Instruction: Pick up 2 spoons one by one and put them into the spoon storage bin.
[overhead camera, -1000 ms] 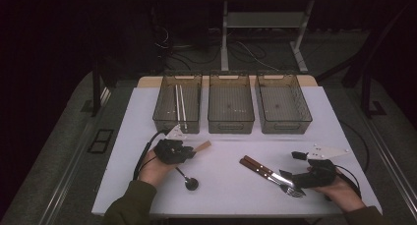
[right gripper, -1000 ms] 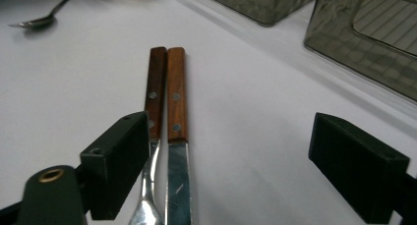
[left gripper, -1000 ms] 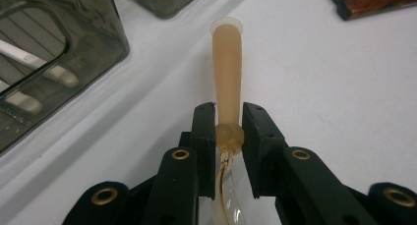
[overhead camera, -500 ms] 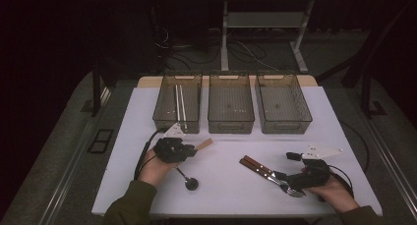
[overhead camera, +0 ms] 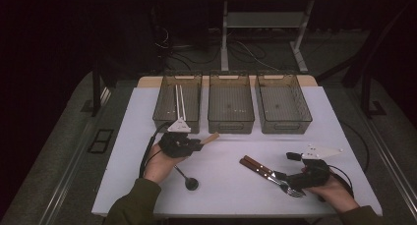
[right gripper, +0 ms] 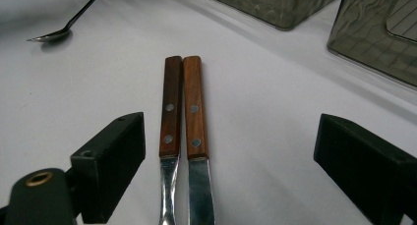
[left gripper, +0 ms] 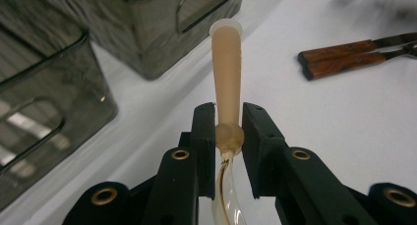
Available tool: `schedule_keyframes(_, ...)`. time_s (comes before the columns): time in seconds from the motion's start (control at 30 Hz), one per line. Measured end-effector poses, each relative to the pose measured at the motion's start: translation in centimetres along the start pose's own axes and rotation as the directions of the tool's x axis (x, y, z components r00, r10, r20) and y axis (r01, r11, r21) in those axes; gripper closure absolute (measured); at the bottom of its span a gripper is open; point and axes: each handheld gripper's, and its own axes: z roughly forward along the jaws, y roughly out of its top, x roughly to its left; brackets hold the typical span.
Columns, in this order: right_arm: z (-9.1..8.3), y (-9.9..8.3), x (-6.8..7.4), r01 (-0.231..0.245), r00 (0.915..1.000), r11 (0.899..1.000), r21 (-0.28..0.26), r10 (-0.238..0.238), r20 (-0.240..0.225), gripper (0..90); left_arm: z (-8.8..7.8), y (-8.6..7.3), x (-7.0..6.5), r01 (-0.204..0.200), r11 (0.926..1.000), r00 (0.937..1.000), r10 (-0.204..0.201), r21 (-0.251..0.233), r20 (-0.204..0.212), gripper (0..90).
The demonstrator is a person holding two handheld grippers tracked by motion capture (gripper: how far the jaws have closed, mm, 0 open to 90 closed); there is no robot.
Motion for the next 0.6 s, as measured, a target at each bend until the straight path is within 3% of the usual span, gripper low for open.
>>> schedule_keyframes(0.33,0.0,0.0,0.0,0.0,1.0,1.0,-0.002,0.0,0.003,12.0,0.9,2.9,-0.7,-0.034,0.9982,0.9991,0.035,-0.049,0.024,75.6)
schedule_keyframes(0.6,-0.1,0.0,0.0,-0.002,1.0,1.0,-0.011,0.002,0.004,12.0,1.7,5.0,-0.6,-0.047,0.9959,0.9987,0.048,-0.078,0.015,75.6)
